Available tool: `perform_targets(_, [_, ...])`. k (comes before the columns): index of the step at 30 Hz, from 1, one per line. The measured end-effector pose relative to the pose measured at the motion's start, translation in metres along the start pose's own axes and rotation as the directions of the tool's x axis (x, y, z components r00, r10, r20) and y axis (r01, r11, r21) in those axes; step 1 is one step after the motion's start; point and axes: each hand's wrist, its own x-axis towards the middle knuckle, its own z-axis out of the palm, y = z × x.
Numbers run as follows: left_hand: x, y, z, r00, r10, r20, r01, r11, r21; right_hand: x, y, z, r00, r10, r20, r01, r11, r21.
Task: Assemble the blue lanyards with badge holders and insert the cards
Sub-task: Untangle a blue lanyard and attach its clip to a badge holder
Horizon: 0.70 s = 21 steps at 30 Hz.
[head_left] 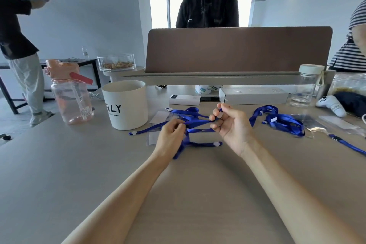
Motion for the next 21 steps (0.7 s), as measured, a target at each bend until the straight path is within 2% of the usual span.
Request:
perform_targets(2, [0.002,0.003,-0.007,0.994,-0.069,-0.089,0.060,0.993,-0.100,0.001,0.006,0.001,0.999,0.011,-0.049,-0.017,0.990,-0.138])
perform_targets(5, [0.007,0.003,-0.015,0.993,-0.044,-0.111,0.031,0.993,-0.111,0.003,0.009,0.003,0.994,0.006,-0.109,-0.027,0.981,-0.190])
perform_targets(7, [0.007,0.000,-0.019,1.000,-0.017,-0.006,0.016,0.995,-0.102,0.003,0.006,0.002,0.993,-0.008,-0.118,-0.012,0.985,-0.170])
perform_targets(8, [0.007,-0.004,-0.019,0.997,0.000,0.073,0.003,0.999,-0.045,0.002,0.005,0.001,0.994,-0.012,-0.108,-0.003,0.990,-0.141])
perform_targets(10, [0.005,-0.013,-0.016,0.976,0.042,0.213,-0.084,0.977,0.194,0.000,0.002,0.000,0.999,-0.002,-0.051,0.000,0.999,-0.050])
perform_targets(12, [0.002,-0.016,-0.007,0.944,0.108,0.312,-0.230,0.892,0.389,-0.003,0.001,0.001,0.999,0.029,0.043,-0.030,0.999,0.028])
perform_targets(14, [0.002,-0.017,-0.002,0.902,0.120,0.414,-0.280,0.893,0.353,-0.006,-0.001,0.003,0.992,0.049,0.119,-0.057,0.996,0.063])
perform_targets(17, [-0.001,-0.015,-0.001,0.839,0.112,0.533,-0.205,0.972,0.118,-0.007,-0.001,0.004,0.987,0.017,0.160,-0.036,0.992,0.121])
perform_targets(19, [-0.003,-0.011,0.000,0.836,0.105,0.539,-0.193,0.975,0.109,-0.007,-0.002,0.003,0.989,-0.021,0.149,-0.002,0.989,0.149])
perform_targets(21, [-0.004,-0.008,0.002,0.838,0.088,0.539,-0.219,0.958,0.185,-0.006,-0.002,0.001,0.991,-0.039,0.127,0.021,0.990,0.143])
